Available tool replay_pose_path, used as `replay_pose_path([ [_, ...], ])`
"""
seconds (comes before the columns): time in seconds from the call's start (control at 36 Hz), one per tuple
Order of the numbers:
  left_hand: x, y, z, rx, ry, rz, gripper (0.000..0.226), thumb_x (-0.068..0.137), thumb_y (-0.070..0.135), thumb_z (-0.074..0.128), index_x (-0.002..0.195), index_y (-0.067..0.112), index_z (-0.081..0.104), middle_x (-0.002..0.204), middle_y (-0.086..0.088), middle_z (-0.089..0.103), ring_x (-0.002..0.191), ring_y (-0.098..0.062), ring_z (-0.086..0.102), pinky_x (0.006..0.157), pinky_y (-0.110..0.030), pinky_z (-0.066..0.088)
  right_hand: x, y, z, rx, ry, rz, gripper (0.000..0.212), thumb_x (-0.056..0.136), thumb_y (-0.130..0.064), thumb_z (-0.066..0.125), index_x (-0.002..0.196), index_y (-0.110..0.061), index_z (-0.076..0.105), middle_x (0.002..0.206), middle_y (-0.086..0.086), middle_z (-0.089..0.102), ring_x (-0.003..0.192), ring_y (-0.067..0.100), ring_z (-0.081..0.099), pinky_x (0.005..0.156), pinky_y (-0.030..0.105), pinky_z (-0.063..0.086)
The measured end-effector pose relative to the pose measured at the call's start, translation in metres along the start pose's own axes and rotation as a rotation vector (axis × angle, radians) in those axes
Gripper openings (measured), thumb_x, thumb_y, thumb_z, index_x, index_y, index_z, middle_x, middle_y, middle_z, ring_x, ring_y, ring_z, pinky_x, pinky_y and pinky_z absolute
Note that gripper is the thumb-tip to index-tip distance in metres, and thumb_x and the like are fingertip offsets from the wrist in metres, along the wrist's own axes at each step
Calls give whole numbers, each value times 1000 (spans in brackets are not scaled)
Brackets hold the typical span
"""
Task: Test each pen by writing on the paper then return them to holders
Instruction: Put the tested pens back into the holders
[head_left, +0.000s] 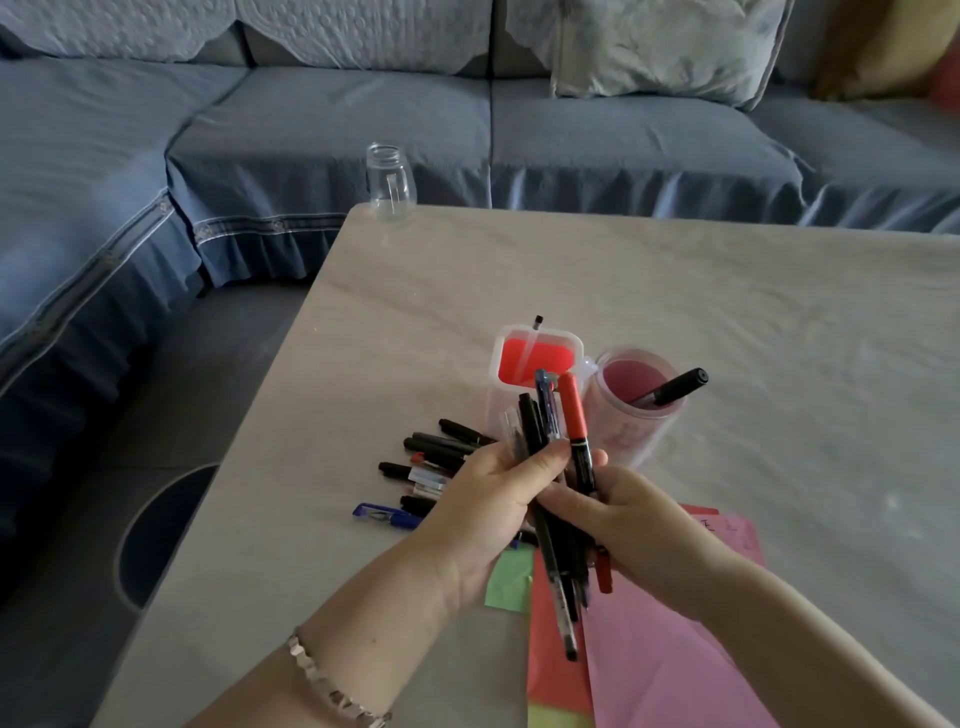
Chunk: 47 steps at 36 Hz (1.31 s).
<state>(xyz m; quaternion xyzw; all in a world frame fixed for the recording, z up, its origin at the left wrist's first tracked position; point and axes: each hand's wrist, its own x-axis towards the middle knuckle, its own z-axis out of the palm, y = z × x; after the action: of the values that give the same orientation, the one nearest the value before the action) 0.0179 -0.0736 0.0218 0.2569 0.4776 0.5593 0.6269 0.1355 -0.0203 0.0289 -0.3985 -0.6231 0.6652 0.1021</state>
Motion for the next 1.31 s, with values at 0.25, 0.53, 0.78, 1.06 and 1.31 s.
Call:
replay_pose_path([
  [0.25,5,2,11,-149,156,-26,19,94,19,47,94,8,63,86,-13,71,69,-18,66,77,-38,50,-5,5,-7,199,336,-80,33,97,-33,34,92,-13,60,59,-2,42,41,3,32,38,16,28],
  [0.53,6,8,17,-387,55,-177,12,94,27,48,90,17,54,63,0,45,52,-11,42,52,-29,47,-7,-31,-56,-52,699,-564,28,89,-11,54,92,-39,60,69,-9,45,57,-3,47,61,10,39],
  [0.78,6,12,18,-491,-90,-195,31,84,33,51,65,13,65,71,-3,49,55,-13,42,57,-29,43,29,-33,-73,-260,829,-460,19,83,-5,60,81,-22,55,83,-6,64,72,2,61,66,11,48],
  [1.06,8,9,22,-404,-110,-113,12,81,29,50,87,19,51,69,0,44,59,-13,37,60,-27,33,19,-29,-64,-690,784,-389,46,84,-21,62,128,-19,49,119,3,55,102,17,53,82,25,43],
  [1.31,11,-4,35,258,-106,183,42,100,25,39,135,47,33,62,15,46,56,-1,40,56,-16,39,-9,-34,-33,-420,507,-330,24,71,-39,72,87,-26,61,66,-9,61,56,-3,54,51,7,41],
])
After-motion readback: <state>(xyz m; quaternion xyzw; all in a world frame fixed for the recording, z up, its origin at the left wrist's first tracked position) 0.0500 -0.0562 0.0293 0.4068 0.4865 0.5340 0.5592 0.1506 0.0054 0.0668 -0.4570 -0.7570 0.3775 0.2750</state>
